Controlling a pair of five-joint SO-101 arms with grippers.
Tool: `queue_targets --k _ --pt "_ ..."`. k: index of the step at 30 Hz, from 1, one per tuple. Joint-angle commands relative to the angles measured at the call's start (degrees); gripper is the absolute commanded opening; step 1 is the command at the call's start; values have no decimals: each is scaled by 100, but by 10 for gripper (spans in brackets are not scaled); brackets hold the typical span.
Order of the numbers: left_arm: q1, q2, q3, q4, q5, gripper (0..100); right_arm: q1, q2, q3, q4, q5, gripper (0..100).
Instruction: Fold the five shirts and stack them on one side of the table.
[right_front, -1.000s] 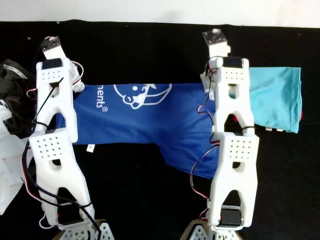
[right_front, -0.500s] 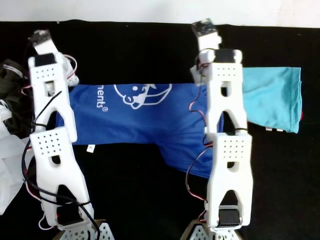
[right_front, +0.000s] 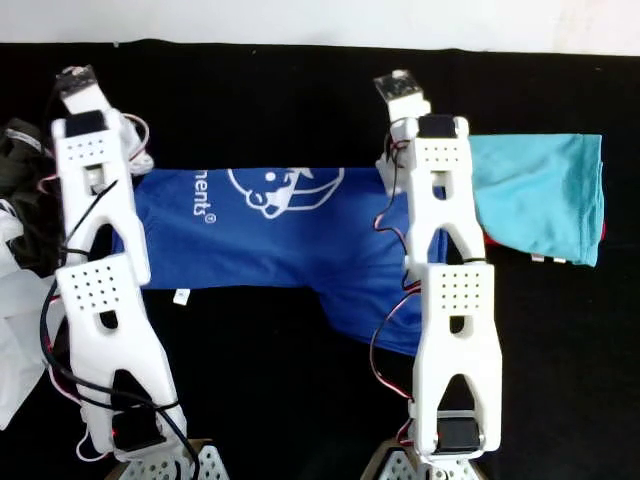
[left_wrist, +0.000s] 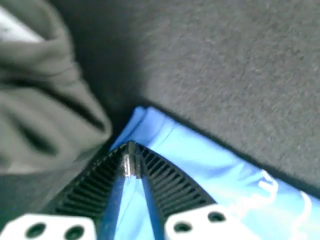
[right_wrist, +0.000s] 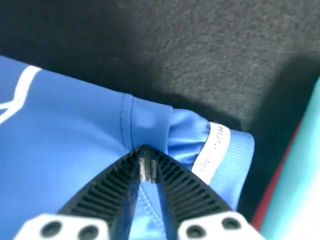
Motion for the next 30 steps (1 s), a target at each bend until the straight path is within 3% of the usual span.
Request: queue_targets --k 1,11,16,25,30 --pt "13 -857 -180 466 53 9 101 -752 -268 84 -62 6" --pt "497 -2431 -145 2119 53 9 92 -1895 -268 1112 -62 6" --pt "576 -2730 -136 2673 527 9 84 -2246 -268 1613 -62 6" --pt "593 -3714 1534 2646 527 9 75 -2835 -189 1851 -62 6" --pt "567 -5086 3398 1635 527 9 -31 -3547 602 1851 -70 6"
